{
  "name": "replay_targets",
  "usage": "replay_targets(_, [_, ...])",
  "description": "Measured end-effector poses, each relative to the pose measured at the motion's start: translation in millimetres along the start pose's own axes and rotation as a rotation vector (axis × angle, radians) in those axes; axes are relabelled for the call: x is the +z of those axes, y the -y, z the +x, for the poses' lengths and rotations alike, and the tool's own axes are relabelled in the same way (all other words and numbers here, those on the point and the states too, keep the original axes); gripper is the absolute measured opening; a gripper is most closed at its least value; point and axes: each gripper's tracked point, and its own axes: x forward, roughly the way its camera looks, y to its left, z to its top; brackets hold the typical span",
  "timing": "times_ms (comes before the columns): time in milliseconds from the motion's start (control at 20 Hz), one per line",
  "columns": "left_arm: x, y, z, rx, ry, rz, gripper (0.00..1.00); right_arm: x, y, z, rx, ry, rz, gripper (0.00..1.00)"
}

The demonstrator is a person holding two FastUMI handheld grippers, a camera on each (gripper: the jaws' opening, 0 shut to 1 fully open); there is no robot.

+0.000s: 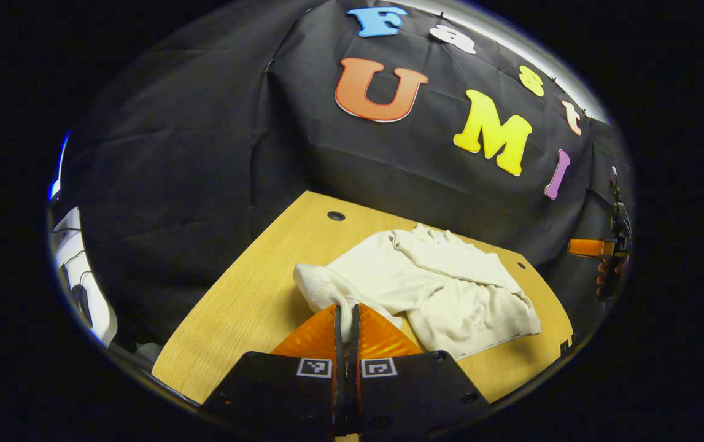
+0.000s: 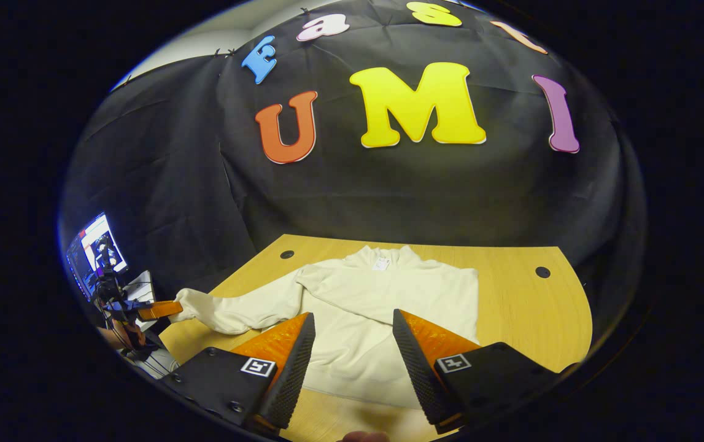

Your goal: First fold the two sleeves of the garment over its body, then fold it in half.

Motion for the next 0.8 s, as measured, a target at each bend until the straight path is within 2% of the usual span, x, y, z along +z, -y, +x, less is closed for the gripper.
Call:
replay_targets(50, [12.1, 8.4, 5.4, -0.017, 0.015, 0.006, 0.03, 4.1, 6.9, -5.1, -0.005, 0.008, 0.012, 0.76])
replay_targets(100, [24.2, 18.7, 10.4, -0.035, 0.031, 0.010, 0.03, 7.5, 15.0, -10.0, -0.017, 0.019, 0.024, 0.81])
replay_targets(300, [70.7, 64.6, 36.3, -0.119, 0.078, 0.036, 0.03, 24.9, 51.4, -41.1, -0.075, 0.079, 0.056, 0.82])
replay_targets(350, [80.9, 77.1, 44.3, -0.140, 0.089, 0.052, 0.03, 28.4, 61.3, -49.7, -0.094, 0.098, 0.061, 0.79])
replay_targets(400, [89.7, 92.7, 51.7, -0.167, 0.094, 0.070, 0.03, 31.1, 72.3, -59.2, -0.115, 0.117, 0.070, 0.82])
replay_targets(650, [126.6, 180.1, 87.7, -0.317, 0.114, 0.142, 0.03, 35.8, 128.5, -106.5, -0.237, 0.188, 0.139, 0.82])
replay_targets(800, [131.9, 231.6, 113.0, -0.404, 0.109, 0.179, 0.03, 28.5, 160.8, -129.4, -0.307, 0.213, 0.240, 0.82])
